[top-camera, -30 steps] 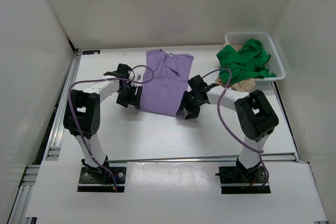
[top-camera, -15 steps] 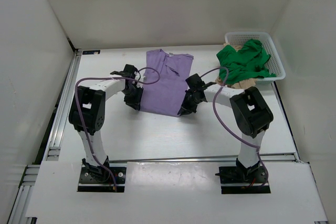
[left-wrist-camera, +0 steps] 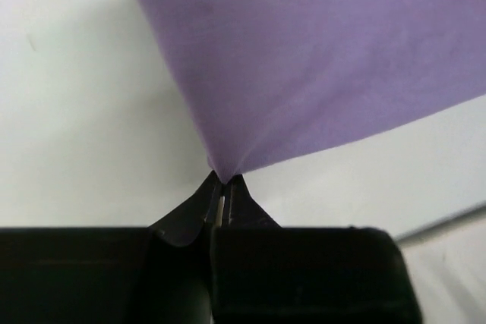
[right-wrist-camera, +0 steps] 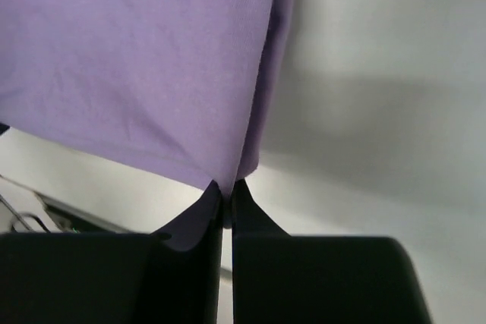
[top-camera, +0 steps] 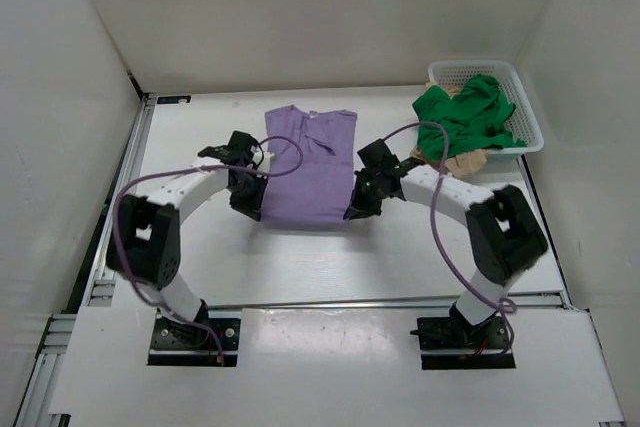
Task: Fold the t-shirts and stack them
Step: Grab one side of the 2/3 rectangular tshirt with both arms, then fold the long partially folded tshirt into a neat square
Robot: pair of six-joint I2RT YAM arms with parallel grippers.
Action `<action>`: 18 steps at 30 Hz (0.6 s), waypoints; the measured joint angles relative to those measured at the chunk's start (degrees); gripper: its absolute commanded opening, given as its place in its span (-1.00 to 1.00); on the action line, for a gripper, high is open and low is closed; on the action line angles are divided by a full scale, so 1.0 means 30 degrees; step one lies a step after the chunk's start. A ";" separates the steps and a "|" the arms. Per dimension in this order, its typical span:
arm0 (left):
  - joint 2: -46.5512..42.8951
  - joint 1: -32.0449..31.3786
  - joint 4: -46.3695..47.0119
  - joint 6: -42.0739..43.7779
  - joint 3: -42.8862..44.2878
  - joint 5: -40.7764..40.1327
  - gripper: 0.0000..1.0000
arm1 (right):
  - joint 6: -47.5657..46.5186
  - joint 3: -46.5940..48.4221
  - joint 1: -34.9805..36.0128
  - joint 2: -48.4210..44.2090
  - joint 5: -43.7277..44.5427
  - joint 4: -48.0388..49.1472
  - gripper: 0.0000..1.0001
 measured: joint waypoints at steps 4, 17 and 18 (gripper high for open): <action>-0.3257 -0.1479 -0.2499 0.0007 -0.1056 -0.1020 -0.80 | -0.0335 -0.1545 0.1574 -0.3985 0.0539 -0.0962 -1.00; -0.8684 -0.3701 -0.9879 -0.0007 0.0648 -0.1530 -0.80 | 0.3126 -0.3519 0.7956 -1.1344 0.2426 -0.5034 -1.00; -0.8990 -0.3701 -1.0018 -0.0007 0.1173 -0.1530 -0.80 | 0.3388 -0.3366 0.7978 -1.1584 0.2594 -0.5268 -1.00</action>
